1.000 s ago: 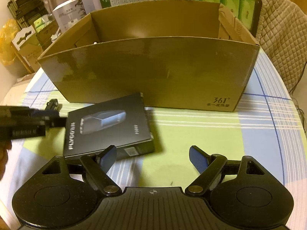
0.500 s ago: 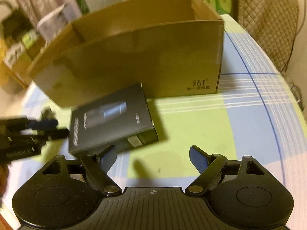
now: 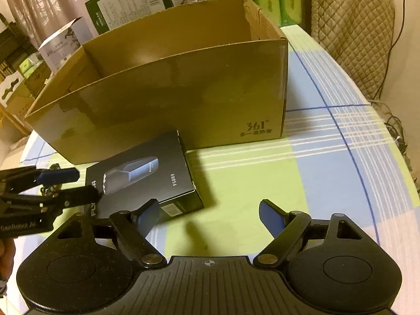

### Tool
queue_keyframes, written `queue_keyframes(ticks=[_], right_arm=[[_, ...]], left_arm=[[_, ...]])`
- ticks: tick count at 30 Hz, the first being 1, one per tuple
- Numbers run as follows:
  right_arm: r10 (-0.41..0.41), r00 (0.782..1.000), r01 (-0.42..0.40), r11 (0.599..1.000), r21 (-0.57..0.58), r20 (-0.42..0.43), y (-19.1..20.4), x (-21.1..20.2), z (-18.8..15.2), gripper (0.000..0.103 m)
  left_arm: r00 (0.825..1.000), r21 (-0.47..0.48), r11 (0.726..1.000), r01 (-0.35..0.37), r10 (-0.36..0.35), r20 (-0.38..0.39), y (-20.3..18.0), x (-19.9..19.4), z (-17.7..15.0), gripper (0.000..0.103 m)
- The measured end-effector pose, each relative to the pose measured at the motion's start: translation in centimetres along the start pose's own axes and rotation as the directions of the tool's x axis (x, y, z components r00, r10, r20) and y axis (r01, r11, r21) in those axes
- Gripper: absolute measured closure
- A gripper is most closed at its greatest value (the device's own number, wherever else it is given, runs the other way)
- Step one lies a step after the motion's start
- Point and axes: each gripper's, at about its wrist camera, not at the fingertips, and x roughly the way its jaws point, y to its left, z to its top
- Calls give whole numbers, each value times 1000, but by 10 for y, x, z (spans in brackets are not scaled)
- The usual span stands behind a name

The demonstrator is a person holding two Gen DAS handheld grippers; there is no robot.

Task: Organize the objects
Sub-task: 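Move left gripper toward the black toy car while right approaches the FLYCO box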

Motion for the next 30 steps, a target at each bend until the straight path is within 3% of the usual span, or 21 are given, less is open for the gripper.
queue_keyframes(ticks=[10,15,17,24,30], right_arm=[[-27,1000,27,999,32,-10,-19,3,7,23],[-41,999,42,997,68,-18,-25,-1,9,23],[-47,999,48,995,86,-13,-29,-3,9,23],[-51,999,49,994,99,18,-32,-10,8,23],[51,993,-64,990,125,105,-21,-24,10,23]], left_arm=[[997,-4,997,81,-81,16,-4,24,9,46],[992,10,992,123,-123,-23,-12,23,8,46],[988,18,988,151,-150,-44,-19,19,5,40],[964,84,962,259,-252,-86,-53,7,-7,43],[977,100,973,207,-201,-69,-53,-13,-9,43]])
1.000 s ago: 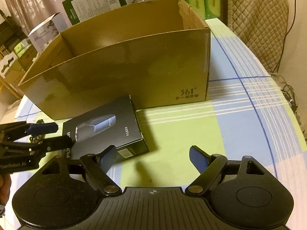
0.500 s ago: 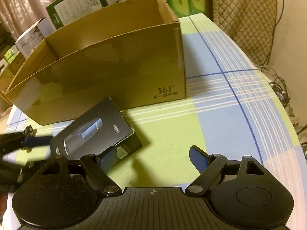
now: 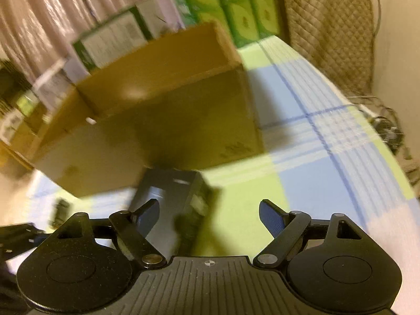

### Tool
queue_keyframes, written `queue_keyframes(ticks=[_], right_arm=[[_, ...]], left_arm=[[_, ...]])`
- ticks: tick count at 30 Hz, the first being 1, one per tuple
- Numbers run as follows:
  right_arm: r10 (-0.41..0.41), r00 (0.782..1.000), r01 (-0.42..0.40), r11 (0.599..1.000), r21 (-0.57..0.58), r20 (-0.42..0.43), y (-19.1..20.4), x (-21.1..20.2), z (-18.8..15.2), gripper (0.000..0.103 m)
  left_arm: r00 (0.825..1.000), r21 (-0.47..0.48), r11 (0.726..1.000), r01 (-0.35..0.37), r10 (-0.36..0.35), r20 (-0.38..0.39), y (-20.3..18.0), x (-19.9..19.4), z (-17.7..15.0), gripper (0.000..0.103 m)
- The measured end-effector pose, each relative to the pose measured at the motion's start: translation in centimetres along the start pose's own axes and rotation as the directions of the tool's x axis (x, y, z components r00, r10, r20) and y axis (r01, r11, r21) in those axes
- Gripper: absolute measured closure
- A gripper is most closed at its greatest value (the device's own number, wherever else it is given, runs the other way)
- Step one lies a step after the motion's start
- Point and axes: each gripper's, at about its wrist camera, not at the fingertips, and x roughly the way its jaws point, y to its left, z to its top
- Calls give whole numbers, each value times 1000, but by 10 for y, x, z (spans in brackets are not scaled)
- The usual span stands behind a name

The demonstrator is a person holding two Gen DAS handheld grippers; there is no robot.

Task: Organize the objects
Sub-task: 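Move left gripper toward the black toy car while right approaches the FLYCO box, then grasp the black toy car with left gripper while right grasps FLYCO box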

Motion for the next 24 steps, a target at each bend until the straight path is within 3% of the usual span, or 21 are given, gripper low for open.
queue_keyframes(ticks=[3,6,12,19,24], right_arm=[[34,999,-34,999,-22,-6,19,2,-2,18],[29,999,-31,998,-53,-34,39,13,-6,15],[-47,996,36,992,-121,-82,65,40,-15,12],[-92,992,72,976,-207,-86,81,65,-21,12],[-121,985,80,948,-307,-120,84,81,-30,12]], left_arm=[[995,-25,995,-98,98,0,11,-12,-1,42],[976,-125,968,-217,219,3,35,-26,-5,42],[894,-298,852,-430,447,-11,75,-51,-15,31],[857,-322,803,-502,512,-58,94,-59,-21,30],[854,-341,791,-508,515,-76,105,-52,-22,28]])
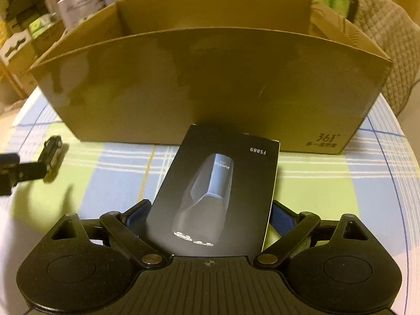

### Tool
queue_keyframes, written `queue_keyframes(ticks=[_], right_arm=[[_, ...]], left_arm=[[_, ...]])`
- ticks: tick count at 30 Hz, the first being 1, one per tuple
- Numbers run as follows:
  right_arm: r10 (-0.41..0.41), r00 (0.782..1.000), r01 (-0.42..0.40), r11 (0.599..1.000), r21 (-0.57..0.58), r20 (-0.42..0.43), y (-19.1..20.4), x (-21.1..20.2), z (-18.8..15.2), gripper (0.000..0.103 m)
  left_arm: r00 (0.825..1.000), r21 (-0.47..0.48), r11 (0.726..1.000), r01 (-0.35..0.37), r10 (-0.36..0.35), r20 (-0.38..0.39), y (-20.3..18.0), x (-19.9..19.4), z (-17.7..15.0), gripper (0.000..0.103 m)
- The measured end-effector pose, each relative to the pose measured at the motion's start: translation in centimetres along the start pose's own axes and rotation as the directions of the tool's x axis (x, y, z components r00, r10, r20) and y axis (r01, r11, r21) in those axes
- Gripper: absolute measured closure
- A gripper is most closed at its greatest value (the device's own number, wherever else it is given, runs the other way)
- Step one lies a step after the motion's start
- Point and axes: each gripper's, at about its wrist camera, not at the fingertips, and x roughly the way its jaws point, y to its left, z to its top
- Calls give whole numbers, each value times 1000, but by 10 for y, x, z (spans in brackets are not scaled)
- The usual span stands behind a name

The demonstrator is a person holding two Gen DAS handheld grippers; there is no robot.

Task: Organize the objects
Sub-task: 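Grasp the black toy car with left gripper while right grasps FLYCO box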

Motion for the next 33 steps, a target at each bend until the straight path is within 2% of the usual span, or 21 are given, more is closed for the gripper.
queue_keyframes(ticks=[6,9,13,20,23,29,33], right_arm=[[4,1000,-4,1000,-12,25,-7,-7,0,17],[19,999,-19,1000,-15,31,-10,-9,0,18],[34,999,-34,999,-14,29,-9,-12,-3,18],[57,998,-56,998,-9,38,-15,-20,0,18],[65,997,-65,998,-15,40,-13,-22,-1,18],[79,996,-78,997,-23,36,-12,-26,-2,18],[78,996,-77,997,-23,38,-14,-30,-5,18]], left_arm=[[1000,-11,1000,-14,14,-13,3,17,0,28],[1000,-29,999,-13,13,-9,4,23,4,32],[1000,-29,999,-23,23,-5,2,31,9,43],[999,-11,999,-34,34,-33,2,46,8,69],[998,-6,999,-39,39,-39,2,48,8,76],[999,-11,999,-33,33,-43,3,45,8,76],[998,-11,1000,5,-6,-61,-2,39,4,76]])
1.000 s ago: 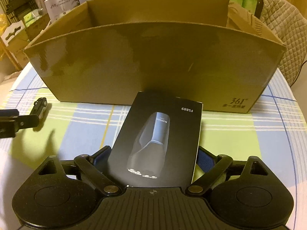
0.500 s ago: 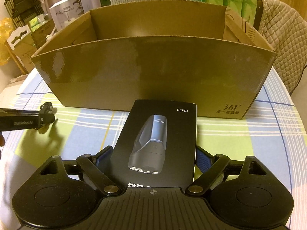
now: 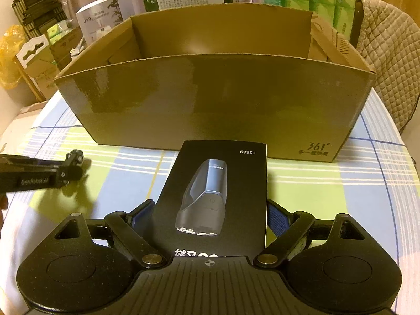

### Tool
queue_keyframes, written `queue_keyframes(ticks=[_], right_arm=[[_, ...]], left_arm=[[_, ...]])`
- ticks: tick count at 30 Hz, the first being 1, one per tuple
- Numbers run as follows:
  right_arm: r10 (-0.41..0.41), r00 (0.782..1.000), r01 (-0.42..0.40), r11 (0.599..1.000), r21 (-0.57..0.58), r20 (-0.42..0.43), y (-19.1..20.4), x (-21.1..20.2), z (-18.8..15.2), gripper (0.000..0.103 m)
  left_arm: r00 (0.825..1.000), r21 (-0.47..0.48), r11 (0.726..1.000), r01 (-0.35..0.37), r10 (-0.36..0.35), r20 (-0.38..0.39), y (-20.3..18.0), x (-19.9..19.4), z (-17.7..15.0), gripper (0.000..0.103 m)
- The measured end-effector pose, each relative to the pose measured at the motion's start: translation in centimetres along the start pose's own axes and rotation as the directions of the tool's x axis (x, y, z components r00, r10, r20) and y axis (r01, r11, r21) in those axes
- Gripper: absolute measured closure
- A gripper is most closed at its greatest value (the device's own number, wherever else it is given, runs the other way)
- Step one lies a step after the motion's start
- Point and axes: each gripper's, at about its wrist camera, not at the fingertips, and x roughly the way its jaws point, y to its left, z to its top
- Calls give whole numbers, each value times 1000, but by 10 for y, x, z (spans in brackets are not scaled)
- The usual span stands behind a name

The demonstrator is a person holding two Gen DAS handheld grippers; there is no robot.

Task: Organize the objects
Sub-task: 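Grasp the black toy car with left gripper while right grasps FLYCO box, then lift the car and FLYCO box with both grippers and carry toward the box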

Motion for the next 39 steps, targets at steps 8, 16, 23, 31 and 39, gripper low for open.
queue_keyframes(ticks=[8,16,23,31,39], right_arm=[[-11,1000,11,1000,-14,-3,-6,-18,-11,18],[-22,1000,22,1000,-8,-22,-14,-24,-25,18],[-3,999,5,1000,29,-47,-21,-18,-27,18],[-13,998,15,1000,24,-62,-20,-12,-25,18],[-32,997,35,998,44,-65,-23,-9,-26,18]], left_arm=[[997,83,994,73,-73,-1,-37,-26,-18,76],[994,168,980,109,-106,-28,-76,-34,-38,76],[994,176,978,112,-107,-35,-85,-30,-42,76],[995,187,978,94,-87,-45,-89,-26,-50,76],[995,187,978,89,-78,-62,-89,-26,-56,77]])
